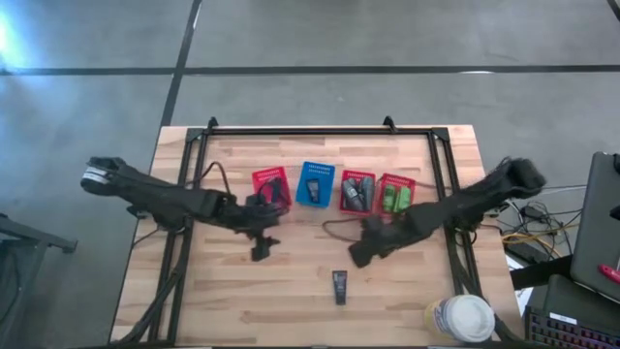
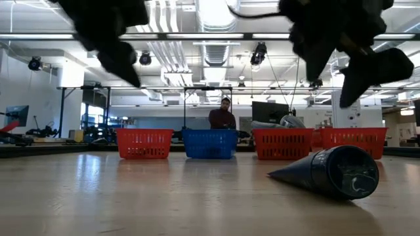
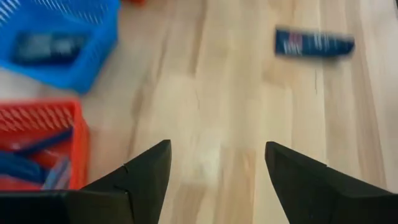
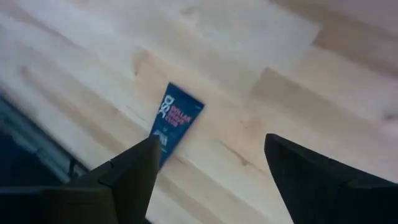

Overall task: Pick & Place Travel size toiletries
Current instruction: Put the blue shaving cream into the blue bin

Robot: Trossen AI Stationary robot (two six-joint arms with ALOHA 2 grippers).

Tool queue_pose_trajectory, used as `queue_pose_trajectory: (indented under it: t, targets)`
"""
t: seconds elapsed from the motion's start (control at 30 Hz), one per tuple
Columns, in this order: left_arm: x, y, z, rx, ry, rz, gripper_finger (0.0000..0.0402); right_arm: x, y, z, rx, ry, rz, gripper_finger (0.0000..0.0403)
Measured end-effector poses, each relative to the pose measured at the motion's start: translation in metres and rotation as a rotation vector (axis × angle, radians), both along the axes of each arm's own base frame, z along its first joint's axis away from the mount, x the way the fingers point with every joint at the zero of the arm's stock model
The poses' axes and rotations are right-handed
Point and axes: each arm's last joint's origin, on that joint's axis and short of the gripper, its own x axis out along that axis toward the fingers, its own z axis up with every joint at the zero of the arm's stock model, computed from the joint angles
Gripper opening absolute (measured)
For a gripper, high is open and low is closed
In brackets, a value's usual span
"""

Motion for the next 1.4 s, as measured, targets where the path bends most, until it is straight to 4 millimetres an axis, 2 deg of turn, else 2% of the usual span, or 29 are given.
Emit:
queue_pose_trajectory:
  t: [0.13,0.27,0.47,0.63,0.77,0.87,1.03,1.2,1.3,1.4]
  targets:
    - [-0.027,-0.001,-0.009,-0.007,0.045,-0.071,0.0264,0.026,0.021,-0.013,0.034,0.075,-0.072,0.0271]
    - [-0.057,0.002,-0.019,-0.029,0.050,-0.103,0.0264,0.053,0.043,-0.016,0.080,0.100,-0.119,0.0265]
    - [-0.092,0.010,-0.030,-0.058,-0.016,-0.115,0.0264,0.081,0.081,-0.026,0.132,0.237,-0.158,0.0285]
    - [-0.107,0.014,-0.034,-0.071,-0.074,-0.137,0.0264,0.100,0.105,-0.036,0.140,0.308,-0.177,0.0311]
    - [-0.111,0.015,-0.031,-0.076,-0.112,-0.142,0.0264,0.113,0.107,-0.055,0.111,0.342,-0.181,0.0323]
    - [-0.111,0.015,-0.029,-0.077,-0.120,-0.143,0.0264,0.115,0.105,-0.070,0.091,0.399,-0.171,0.0319]
    - [-0.110,0.014,-0.030,-0.075,-0.117,-0.145,0.0264,0.112,0.107,-0.075,0.096,0.426,-0.170,0.0265]
    - [-0.108,0.014,-0.029,-0.077,-0.127,-0.144,0.0264,0.110,0.107,-0.071,0.095,0.419,-0.134,0.0168]
    - [-0.104,0.013,-0.025,-0.089,-0.184,-0.161,0.0264,0.109,0.107,-0.062,0.089,0.385,-0.058,0.0117]
    - [-0.098,0.009,-0.018,-0.088,-0.276,-0.265,0.0264,0.107,0.106,-0.039,0.066,0.290,0.074,0.0117]
